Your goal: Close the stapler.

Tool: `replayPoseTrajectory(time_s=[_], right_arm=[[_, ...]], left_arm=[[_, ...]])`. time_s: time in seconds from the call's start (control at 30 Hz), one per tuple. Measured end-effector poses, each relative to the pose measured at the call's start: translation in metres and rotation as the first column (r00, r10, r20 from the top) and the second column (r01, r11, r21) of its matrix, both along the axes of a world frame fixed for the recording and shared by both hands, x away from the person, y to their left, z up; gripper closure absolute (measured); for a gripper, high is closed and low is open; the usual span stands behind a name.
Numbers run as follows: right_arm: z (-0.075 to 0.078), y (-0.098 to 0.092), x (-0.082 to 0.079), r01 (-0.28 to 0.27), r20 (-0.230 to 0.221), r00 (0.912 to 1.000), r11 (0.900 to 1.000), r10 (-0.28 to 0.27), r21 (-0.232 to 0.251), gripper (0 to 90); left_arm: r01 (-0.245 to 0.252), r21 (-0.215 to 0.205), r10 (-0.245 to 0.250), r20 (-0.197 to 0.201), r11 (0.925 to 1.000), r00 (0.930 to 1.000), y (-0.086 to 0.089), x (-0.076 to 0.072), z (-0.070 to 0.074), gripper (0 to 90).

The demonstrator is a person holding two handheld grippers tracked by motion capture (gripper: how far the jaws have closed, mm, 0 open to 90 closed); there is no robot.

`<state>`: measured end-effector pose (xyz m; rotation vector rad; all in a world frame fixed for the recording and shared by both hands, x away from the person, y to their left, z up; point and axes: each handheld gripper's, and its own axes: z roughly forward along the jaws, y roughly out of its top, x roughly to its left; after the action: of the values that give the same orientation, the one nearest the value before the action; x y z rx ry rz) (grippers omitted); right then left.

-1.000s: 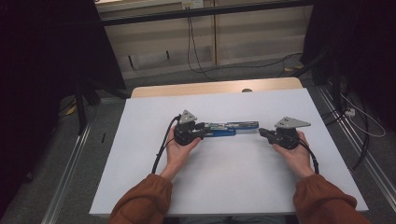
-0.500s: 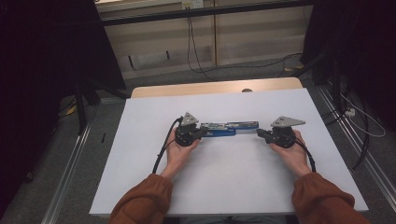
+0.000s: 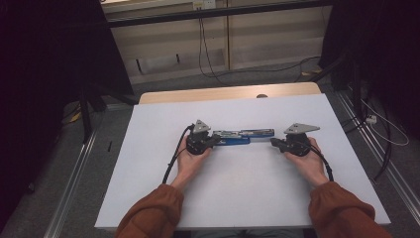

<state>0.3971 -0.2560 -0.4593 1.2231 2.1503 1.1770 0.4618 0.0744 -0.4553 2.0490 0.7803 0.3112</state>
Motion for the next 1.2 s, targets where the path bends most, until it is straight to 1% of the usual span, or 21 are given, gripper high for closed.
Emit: replayPoseTrajectory(time_s=[0.1,0.2,0.3,0.37,0.4,0.47,0.5,0.57,0.63,0.77,0.93,1.2], right_arm=[[0.0,0.0,0.001,0.003,-0.008,1.0,1.0,-0.003,0.002,90.0],[-0.001,0.001,0.002,0.006,-0.021,0.9998,1.0,-0.006,-0.002,90.0],[0.0,0.0,0.006,0.005,-0.02,0.9998,1.0,-0.005,-0.01,90.0],[-0.001,0.001,0.007,0.01,-0.04,0.9992,1.0,-0.011,-0.023,90.0],[-0.002,0.002,0.008,0.007,-0.052,0.9986,1.0,-0.009,-0.025,90.0],[-0.002,0.003,0.011,0.004,-0.065,0.9979,0.999,-0.007,-0.046,90.0],[-0.002,0.004,0.012,0.001,-0.079,0.9969,0.998,-0.006,-0.056,90.0],[-0.003,0.007,0.016,0.003,-0.091,0.9958,0.997,-0.01,-0.073,90.0],[-0.001,0.011,0.02,0.006,-0.105,0.9944,0.996,-0.014,-0.085,90.0],[-0.001,0.013,0.021,0.008,-0.105,0.9943,0.995,-0.018,-0.096,90.0],[-0.001,0.012,0.021,0.009,-0.107,0.9941,0.996,-0.018,-0.086,90.0],[-0.002,0.012,0.023,0.011,-0.101,0.9947,0.996,-0.02,-0.084,90.0]], left_arm=[[-0.002,0.001,0.002,-0.003,1.0,1.0,0.0,0.0,0.0,90.0],[-0.008,-0.019,0.007,-0.012,0.9998,0.9999,-0.001,0.001,-0.001,90.0],[-0.004,-0.006,0.004,0.003,1.0,1.0,-0.002,0.0,-0.001,90.0],[-0.002,-0.015,0.002,-0.003,0.9999,1.0,-0.002,0.001,-0.001,90.0],[-0.002,-0.011,0.002,0.002,0.9999,1.0,-0.002,0.001,-0.001,90.0],[-0.002,-0.001,0.002,0.007,1.0,1.0,-0.002,0.0,-0.001,90.0],[-0.003,0.001,0.003,0.008,1.0,1.0,-0.002,0.0,-0.001,90.0],[-0.006,0.0,0.006,0.014,1.0,0.9999,-0.003,-0.001,-0.001,90.0],[-0.007,-0.002,0.007,0.012,1.0,0.9999,-0.003,-0.001,-0.001,90.0],[-0.004,0.005,0.004,0.018,1.0,0.9998,-0.002,-0.001,-0.001,90.0],[-0.007,-0.006,0.007,0.006,1.0,1.0,-0.001,0.0,-0.001,90.0],[-0.008,-0.004,0.008,0.002,1.0,1.0,0.0,0.0,-0.001,90.0]])
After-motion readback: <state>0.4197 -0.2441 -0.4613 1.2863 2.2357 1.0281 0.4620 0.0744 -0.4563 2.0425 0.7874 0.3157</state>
